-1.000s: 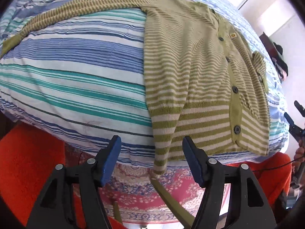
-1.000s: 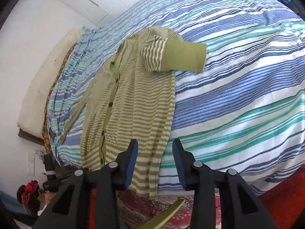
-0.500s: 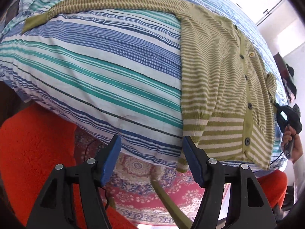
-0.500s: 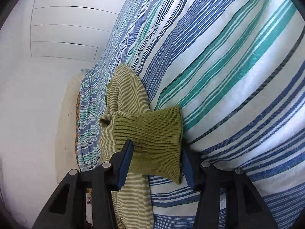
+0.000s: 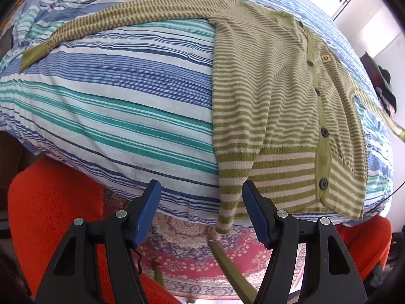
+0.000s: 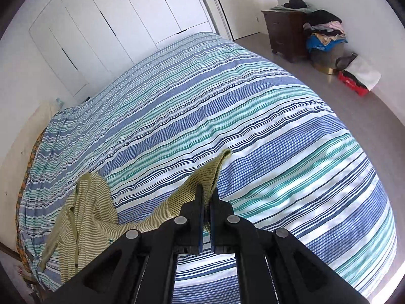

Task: Fold small clothes
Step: 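Pull the other sleeve outward with the right gripper and lay it flat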

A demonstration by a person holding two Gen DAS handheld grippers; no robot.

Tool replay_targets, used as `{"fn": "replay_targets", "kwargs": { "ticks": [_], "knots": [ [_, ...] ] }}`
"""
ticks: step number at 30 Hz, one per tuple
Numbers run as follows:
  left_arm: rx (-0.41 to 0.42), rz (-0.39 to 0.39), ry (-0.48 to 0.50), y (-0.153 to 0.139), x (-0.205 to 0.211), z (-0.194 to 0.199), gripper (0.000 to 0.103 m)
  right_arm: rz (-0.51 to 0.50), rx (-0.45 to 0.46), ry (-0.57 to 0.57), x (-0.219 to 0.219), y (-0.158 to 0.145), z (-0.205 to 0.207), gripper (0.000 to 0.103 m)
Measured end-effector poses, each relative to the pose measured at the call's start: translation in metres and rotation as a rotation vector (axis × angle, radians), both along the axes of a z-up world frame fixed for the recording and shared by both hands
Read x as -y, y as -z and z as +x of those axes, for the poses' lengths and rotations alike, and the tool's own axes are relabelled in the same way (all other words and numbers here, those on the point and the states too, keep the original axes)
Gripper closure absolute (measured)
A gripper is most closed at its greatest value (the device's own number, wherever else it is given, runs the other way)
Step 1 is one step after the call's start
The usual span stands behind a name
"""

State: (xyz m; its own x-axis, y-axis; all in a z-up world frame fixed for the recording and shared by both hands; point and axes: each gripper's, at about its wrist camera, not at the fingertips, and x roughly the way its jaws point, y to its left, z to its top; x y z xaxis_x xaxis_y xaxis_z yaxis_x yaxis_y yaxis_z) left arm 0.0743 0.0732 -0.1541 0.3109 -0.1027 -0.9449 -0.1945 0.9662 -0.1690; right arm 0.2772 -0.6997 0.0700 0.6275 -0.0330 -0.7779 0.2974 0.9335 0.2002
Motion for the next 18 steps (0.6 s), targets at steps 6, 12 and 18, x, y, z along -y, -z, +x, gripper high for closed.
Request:
{"fn": "replay_targets", "kwargs": {
  "ticks": [6, 12, 18],
  "knots": [
    [0.014, 0.028, 0.018, -0.01, 0.01, -0.002, 0.034, -0.062, 0.049, 0.134, 0.053, -0.004, -0.044, 0.099],
    [-0.02, 0.027, 0.035, -0.001, 0.019, 0.001, 0.034, -0.085, 0.0, 0.095, 0.053, 0.012, -0.068, 0.099],
    [-0.044, 0.062, 0.101, -0.001, 0.032, -0.001, 0.034, 0.04, -0.189, 0.191, 0.07, 0.096, -0.086, 0.095]
  ]
}}
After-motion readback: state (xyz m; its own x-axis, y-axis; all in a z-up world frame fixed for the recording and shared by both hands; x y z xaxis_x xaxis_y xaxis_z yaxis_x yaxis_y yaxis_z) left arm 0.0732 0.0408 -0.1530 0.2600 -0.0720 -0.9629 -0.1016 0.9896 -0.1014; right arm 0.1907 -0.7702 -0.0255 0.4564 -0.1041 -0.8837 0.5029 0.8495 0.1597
